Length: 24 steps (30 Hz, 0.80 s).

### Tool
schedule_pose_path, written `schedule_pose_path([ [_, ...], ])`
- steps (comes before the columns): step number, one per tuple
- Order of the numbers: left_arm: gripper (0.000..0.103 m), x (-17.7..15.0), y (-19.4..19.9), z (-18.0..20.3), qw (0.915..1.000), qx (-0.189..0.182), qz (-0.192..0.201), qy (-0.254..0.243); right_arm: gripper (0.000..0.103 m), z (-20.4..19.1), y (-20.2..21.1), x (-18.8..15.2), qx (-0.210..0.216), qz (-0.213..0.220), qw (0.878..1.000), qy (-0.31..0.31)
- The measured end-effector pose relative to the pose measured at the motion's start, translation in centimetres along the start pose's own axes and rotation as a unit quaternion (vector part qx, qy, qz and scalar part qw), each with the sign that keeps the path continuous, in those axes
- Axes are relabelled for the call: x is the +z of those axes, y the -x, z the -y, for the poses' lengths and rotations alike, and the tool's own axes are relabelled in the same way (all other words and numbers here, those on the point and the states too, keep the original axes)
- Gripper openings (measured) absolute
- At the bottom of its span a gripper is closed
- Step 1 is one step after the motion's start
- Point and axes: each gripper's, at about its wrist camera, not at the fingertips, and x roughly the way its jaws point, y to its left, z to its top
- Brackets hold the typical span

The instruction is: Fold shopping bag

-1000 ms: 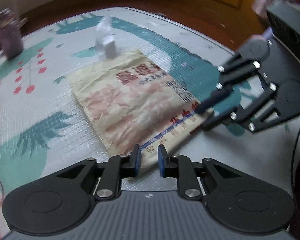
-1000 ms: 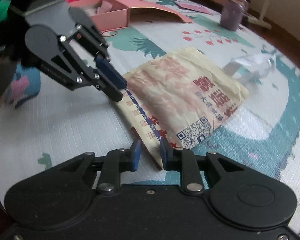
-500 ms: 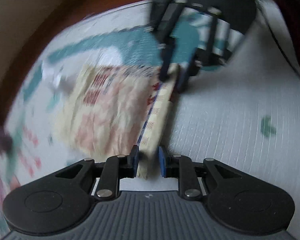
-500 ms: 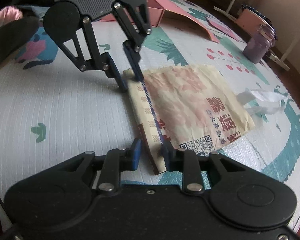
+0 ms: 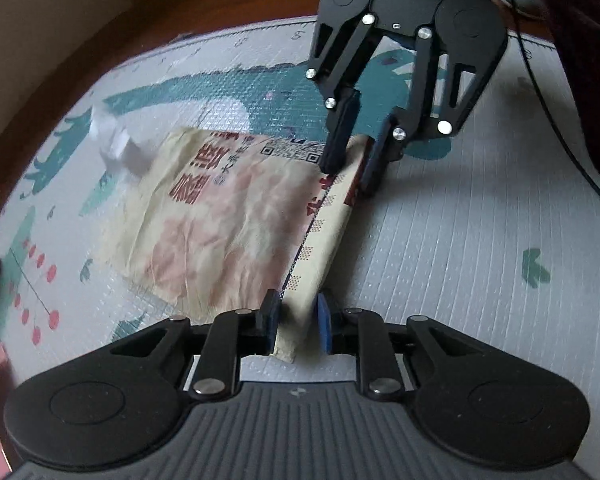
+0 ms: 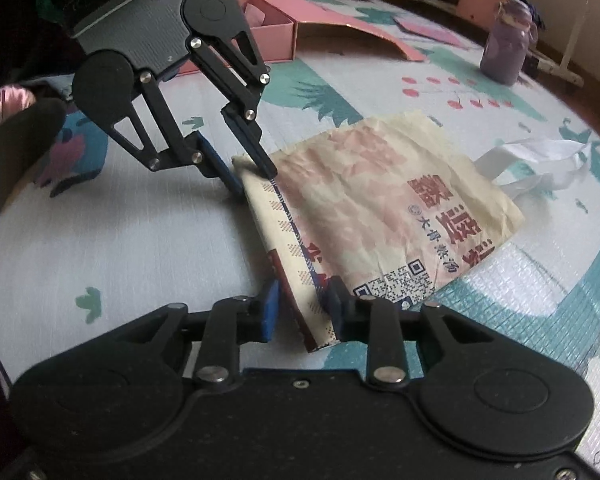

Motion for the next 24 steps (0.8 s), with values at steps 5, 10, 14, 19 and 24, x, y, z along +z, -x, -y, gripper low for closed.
schedule_pose_path([
  [5, 0.021, -0.8, -0.5, -5.6, 0.9760, -0.091, 0.008, 0.197, 0.022, 3.3, 0.3, -1.0, 0.047, 0.033, 0.990, -0.131],
  [10, 0.022, -2.7, -1.7, -9.2, 0.9256, -0.149, 0.014, 0.348, 0.016, 6.0, 0.1, -2.7, 0.086, 0.065, 0.960, -0.259],
  [14, 0.022, -4.6, -1.9, -10.4, 0.8777, -0.176, 0.035, 0.444, 0.013, 7.2, -0.3, -3.8, 0.105, 0.081, 0.927, -0.350],
  [19, 0.022, -6.7, -2.0, -10.1, 0.8342, -0.170, 0.077, 0.519, 0.013, 7.4, -0.5, -3.7, 0.094, 0.085, 0.910, -0.396],
  [24, 0.022, -7.1, -1.9, -9.5, 0.8125, -0.128, 0.102, 0.560, 0.011, 7.5, -0.6, -3.5, 0.076, 0.082, 0.891, -0.440],
])
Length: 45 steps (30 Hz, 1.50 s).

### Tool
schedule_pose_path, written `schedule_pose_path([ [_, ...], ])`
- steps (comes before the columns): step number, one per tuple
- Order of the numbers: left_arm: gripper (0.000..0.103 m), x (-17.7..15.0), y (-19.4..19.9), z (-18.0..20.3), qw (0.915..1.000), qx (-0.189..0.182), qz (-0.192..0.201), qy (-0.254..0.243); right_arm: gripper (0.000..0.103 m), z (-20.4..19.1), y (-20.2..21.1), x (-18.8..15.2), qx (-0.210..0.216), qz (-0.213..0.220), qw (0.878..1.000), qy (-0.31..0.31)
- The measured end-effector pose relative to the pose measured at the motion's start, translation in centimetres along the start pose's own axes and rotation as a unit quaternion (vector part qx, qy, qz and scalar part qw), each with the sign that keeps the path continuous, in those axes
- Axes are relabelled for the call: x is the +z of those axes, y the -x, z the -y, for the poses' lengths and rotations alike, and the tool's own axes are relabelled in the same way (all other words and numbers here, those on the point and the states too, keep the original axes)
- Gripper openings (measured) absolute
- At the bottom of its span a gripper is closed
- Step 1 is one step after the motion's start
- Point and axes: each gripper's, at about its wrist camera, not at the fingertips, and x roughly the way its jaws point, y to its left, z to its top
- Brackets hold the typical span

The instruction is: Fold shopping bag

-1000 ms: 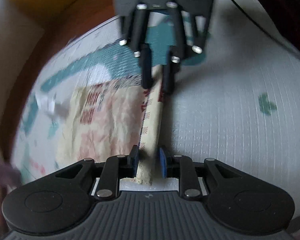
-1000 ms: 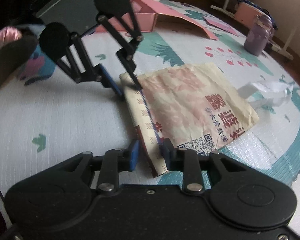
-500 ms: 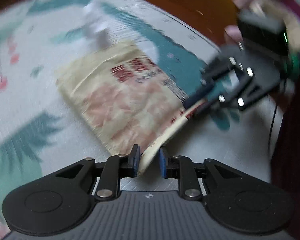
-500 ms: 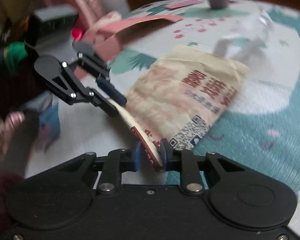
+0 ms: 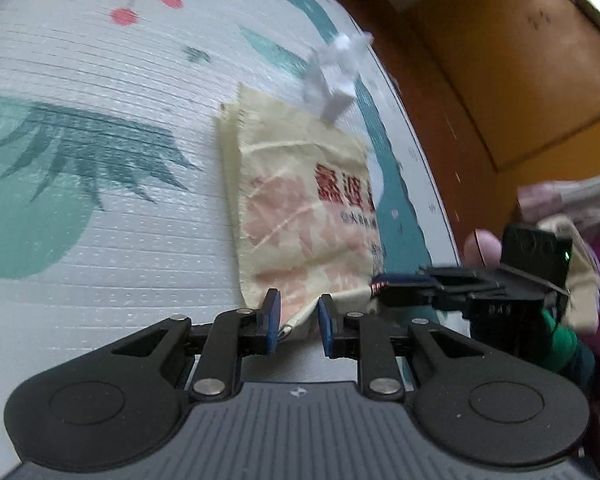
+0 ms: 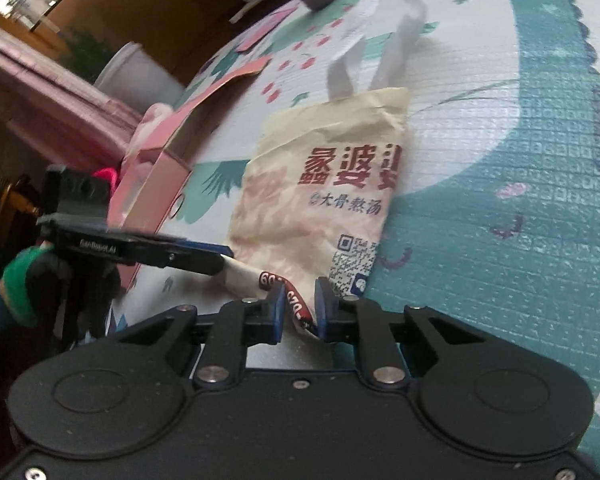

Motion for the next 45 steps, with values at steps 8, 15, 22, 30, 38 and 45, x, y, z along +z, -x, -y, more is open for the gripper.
schedule_pose_path([
  [8, 0.030, -2.6, -2.0, 7.5, 0.9518, 0.204, 0.054, -0.222, 0.009, -0.6, 0.6, 0.1, -0.049, 0.010, 0.998, 0.025],
  [15, 0.049, -4.2, -2.3, 9.1, 0.9086, 0.296, 0.091, -0.281, 0.008, -2.5, 0.1, -0.2, -0.098, 0.008, 0.987, 0.127],
  [22, 0.038, -6.8, -2.3, 12.2, 0.8741, 0.259, 0.127, -0.391, 0.009, -3.2, -0.3, -0.2, -0.117, 0.007, 0.979, 0.165],
  [30, 0.034, -5.2, -4.2, 10.4, 0.9233, 0.222, 0.085, -0.302, 0.014, -3.0, 2.0, 0.8, -0.149, 0.046, 0.978, 0.141],
  [38, 0.034, -4.9, -4.0, 10.1, 0.9346, 0.213, 0.080, -0.273, 0.008, -8.9, 1.0, -2.1, -0.148, 0.040, 0.927, 0.341],
  [45, 0.035, -4.8, -3.7, 9.8, 0.9387, 0.191, 0.072, -0.278, 0.008, -6.8, -1.3, -2.2, -0.166, -0.006, 0.936, 0.310],
])
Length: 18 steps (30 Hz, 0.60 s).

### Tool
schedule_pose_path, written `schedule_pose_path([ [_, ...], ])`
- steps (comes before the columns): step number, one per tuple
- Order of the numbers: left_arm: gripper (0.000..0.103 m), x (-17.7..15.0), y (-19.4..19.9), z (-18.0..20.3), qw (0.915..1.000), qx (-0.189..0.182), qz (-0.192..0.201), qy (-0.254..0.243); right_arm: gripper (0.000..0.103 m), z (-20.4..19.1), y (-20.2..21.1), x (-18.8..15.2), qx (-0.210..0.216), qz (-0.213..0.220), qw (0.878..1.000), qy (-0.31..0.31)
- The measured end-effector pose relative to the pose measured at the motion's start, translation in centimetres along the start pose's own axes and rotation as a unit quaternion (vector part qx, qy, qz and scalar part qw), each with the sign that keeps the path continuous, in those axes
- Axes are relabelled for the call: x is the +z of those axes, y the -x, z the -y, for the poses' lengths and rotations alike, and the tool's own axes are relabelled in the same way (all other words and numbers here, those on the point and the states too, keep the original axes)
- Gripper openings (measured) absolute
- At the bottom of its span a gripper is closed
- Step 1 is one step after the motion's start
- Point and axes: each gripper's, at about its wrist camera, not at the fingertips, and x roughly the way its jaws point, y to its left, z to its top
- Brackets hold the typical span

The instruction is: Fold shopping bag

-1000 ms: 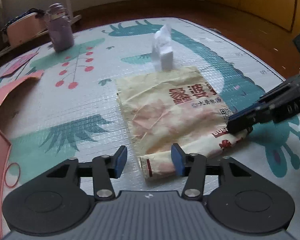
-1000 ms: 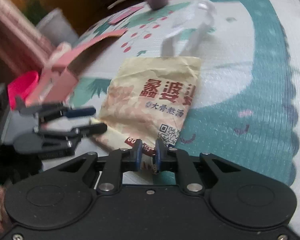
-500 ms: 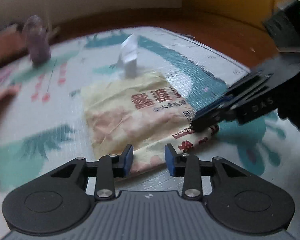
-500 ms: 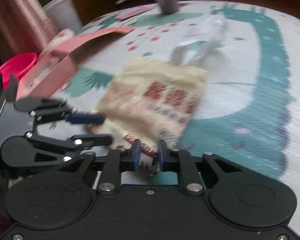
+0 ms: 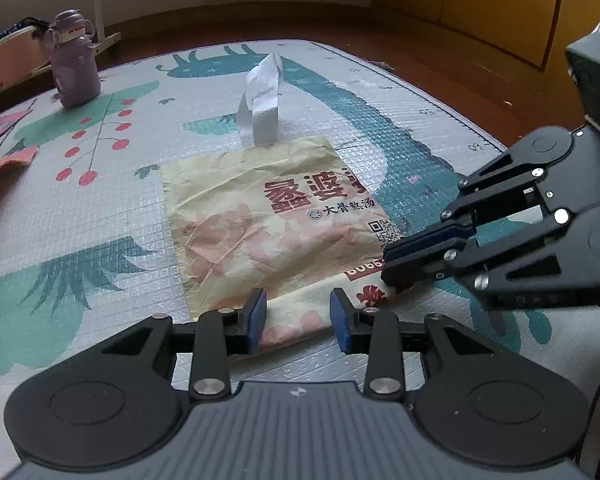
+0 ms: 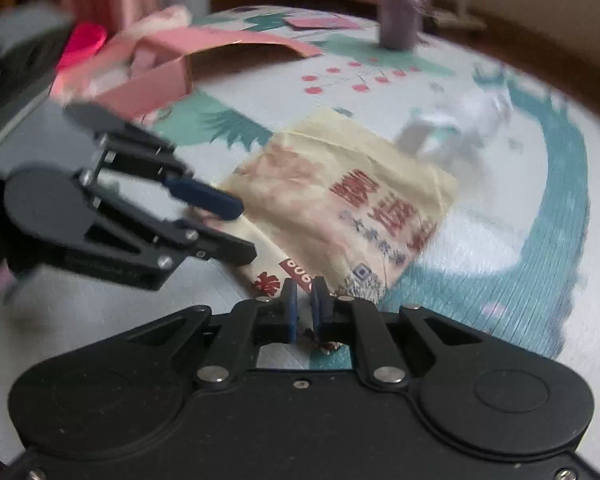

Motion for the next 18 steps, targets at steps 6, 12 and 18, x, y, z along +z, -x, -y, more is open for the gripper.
schedule_pose_path([
  [6, 0.032, -0.8, 0.8, -3.2, 0.9980, -0.043, 0.003, 0.046, 0.007, 0.1, 0.1, -0.3, 0.005, 0.006, 1.000, 0.005],
  [12, 0.032, -0.3, 0.8, -2.8, 0.9982, -0.035, -0.012, 0.047, 0.008, -0.7, -0.1, -0.6, 0.000, 0.011, 0.998, 0.066],
  [18, 0.033, 0.7, 1.2, -0.6, 0.9907, -0.036, -0.053, -0.120, 0.008, -1.1, -0.1, -0.4, -0.004, 0.008, 0.995, 0.102],
])
